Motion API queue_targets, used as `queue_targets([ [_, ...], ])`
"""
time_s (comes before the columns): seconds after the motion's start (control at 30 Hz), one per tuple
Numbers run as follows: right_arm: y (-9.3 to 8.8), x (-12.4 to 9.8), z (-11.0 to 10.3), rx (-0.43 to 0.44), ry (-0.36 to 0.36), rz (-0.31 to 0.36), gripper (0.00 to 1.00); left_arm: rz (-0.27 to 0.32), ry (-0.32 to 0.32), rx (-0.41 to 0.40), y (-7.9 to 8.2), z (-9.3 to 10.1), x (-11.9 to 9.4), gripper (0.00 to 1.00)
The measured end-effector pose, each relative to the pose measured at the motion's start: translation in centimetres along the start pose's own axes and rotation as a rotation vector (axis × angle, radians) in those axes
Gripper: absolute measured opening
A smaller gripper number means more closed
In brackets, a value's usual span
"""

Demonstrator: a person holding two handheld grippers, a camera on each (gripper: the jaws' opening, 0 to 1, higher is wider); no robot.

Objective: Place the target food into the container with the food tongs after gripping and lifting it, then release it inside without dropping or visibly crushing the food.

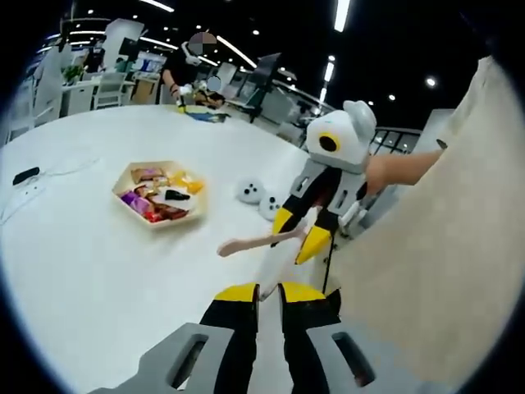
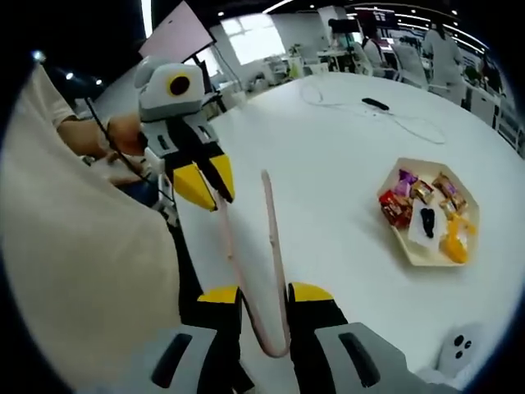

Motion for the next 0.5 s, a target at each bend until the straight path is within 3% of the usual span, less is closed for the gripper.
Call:
queue_targets([
  [0.5, -1.1, 1.7, 1.9, -0.117, -0.081, -0.146, 0.21, -0.011, -0.009, -0.037, 0.0, -0.3, 1.4, 0.09],
])
Point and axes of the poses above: the point that each gripper's makers call its tool centre point, and the gripper's own axes: x roughly forward along the fingers, z roughly to its right, y roughly out of its top, the point moved 3 cm from there along -x, roughly backward along the fingers, and after that the axes turned 8 degrees about -z, right-handed, at the moved point
